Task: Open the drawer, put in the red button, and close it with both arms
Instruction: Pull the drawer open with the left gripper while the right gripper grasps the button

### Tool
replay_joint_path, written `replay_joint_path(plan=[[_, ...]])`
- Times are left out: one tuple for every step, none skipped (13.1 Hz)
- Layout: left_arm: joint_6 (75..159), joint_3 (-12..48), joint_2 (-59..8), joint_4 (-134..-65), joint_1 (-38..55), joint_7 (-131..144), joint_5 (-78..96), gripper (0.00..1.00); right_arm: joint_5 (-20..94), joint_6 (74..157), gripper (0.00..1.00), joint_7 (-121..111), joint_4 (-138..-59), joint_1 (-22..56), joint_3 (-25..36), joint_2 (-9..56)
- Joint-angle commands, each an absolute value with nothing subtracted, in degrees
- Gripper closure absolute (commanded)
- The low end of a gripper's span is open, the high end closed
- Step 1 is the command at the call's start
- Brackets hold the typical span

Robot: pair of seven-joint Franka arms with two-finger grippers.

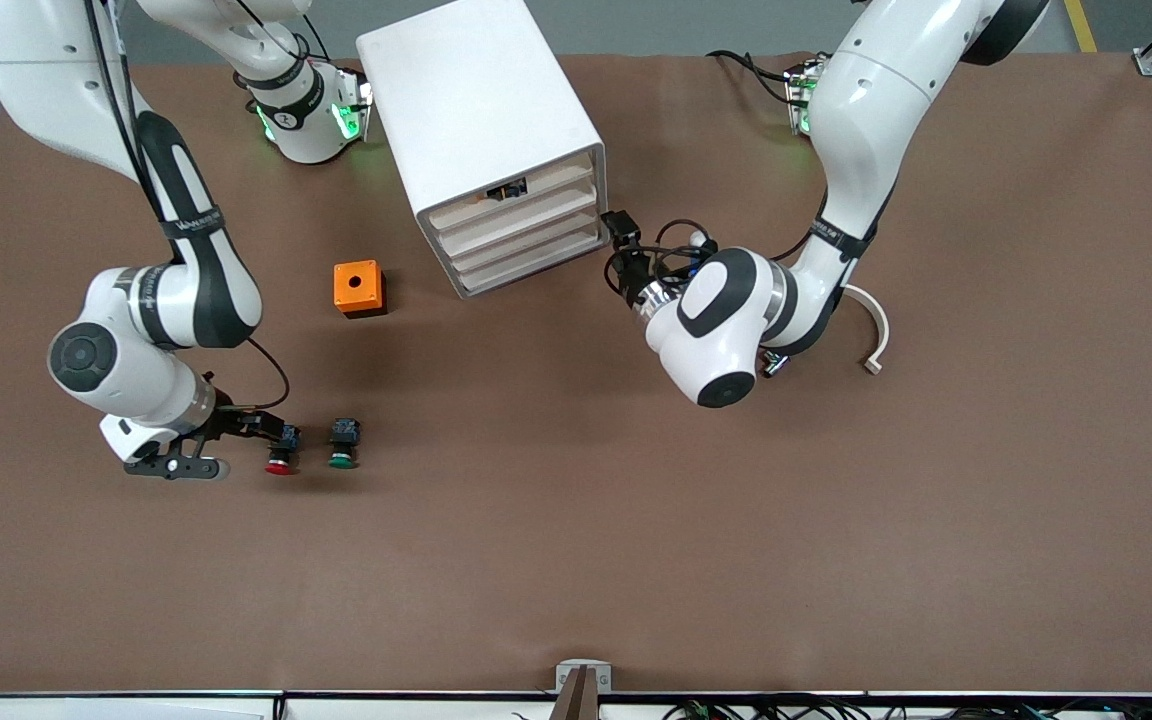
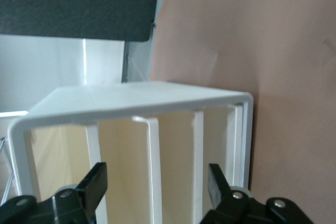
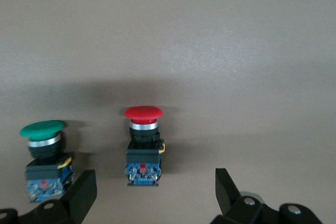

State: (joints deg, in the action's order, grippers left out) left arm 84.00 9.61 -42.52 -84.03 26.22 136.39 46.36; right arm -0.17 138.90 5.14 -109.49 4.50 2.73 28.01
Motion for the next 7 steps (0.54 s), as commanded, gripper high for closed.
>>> replay_joint_path(plan=[[85.6, 9.4, -44.5, -81.2, 28.2, 139.6, 50.1, 0.18, 0.8, 144.1, 0.00, 5.4, -112.5, 5.2, 2.9, 28.6], [86.6, 9.4, -45.3, -81.1, 28.5, 140.5, 51.1, 0.19, 0.8, 145.8, 0.00, 5.5, -112.9, 5.2, 2.9, 29.3], [87.6, 9.4, -45.7, -81.1, 29.5, 140.7, 52.3, 0.19, 0.8, 146.4, 0.00, 5.5, -112.9, 5.3, 2.9, 30.1], [89.1, 9.4, -45.9, -81.1, 30.3, 140.7, 52.8, 0.19, 1.2, 146.5, 0.00, 5.8, -112.9, 5.3, 2.8, 30.6], [90.3, 9.4, -46.5, -81.1, 30.8, 140.8, 53.3, 0.19, 2.4, 146.9, 0.00, 6.4, -112.9, 5.5, 2.6, 31.0], [90.6, 9.4, -47.0, -81.1, 31.3, 140.5, 53.9, 0.23, 3.6, 147.6, 0.00, 6.6, -113.1, 6.3, 2.6, 31.4], [91.0, 9.4, -47.5, -80.9, 32.2, 140.4, 54.1, 0.28, 4.9, 148.2, 0.00, 6.6, -113.1, 6.6, 2.6, 32.1]])
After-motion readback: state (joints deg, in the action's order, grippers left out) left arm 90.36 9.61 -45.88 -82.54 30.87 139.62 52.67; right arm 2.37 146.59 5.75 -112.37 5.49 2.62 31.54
